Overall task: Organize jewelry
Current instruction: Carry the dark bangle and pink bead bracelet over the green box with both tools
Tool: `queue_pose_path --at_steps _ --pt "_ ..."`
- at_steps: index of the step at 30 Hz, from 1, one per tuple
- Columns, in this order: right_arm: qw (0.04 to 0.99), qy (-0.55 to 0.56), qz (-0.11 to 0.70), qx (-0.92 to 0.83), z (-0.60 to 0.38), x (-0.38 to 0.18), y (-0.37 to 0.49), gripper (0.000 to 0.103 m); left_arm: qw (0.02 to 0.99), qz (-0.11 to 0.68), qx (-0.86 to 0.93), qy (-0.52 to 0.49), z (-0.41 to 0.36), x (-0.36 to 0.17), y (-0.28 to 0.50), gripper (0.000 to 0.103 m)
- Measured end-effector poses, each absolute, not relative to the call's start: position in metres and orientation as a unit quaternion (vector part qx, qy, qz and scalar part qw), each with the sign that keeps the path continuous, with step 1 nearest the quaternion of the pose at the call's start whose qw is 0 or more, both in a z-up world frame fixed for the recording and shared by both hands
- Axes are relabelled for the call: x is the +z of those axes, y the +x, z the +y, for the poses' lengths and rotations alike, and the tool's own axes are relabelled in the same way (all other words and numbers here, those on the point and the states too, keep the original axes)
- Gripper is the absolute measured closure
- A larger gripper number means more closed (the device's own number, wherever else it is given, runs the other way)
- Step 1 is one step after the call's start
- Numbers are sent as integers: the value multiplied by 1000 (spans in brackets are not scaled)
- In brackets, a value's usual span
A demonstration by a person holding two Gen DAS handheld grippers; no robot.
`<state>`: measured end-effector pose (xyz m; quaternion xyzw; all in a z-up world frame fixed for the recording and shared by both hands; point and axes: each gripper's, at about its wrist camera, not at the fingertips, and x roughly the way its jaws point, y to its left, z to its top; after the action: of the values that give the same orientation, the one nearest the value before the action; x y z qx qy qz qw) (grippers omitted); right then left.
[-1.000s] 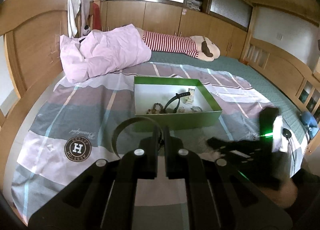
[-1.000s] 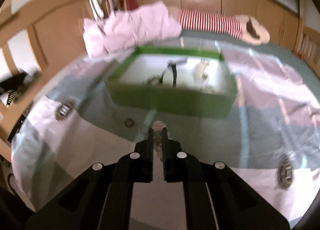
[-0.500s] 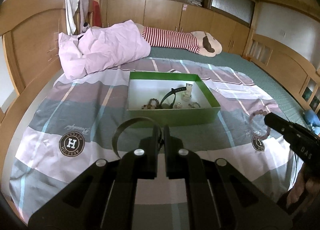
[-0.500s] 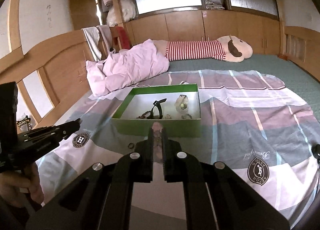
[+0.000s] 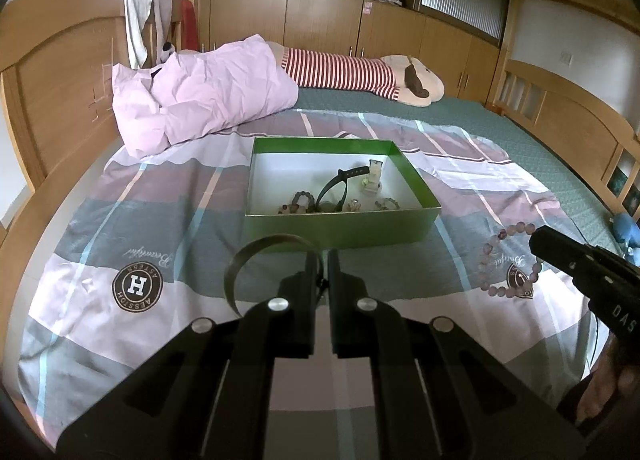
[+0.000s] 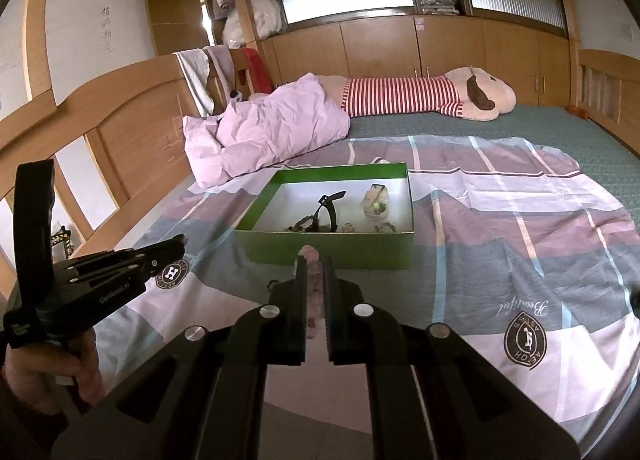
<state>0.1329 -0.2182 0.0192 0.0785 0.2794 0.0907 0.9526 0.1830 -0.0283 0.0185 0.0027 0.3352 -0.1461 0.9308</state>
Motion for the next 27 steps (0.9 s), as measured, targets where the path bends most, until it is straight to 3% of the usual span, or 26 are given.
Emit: queue_pose_path --at_steps 16,27 --pt "951 78 284 89 -218 21 157 95 927 346 -144 6 -30 18 205 97" --pt "957 76 268 77 -221 16 251 95 925 346 -156 4 -62 26 307 97"
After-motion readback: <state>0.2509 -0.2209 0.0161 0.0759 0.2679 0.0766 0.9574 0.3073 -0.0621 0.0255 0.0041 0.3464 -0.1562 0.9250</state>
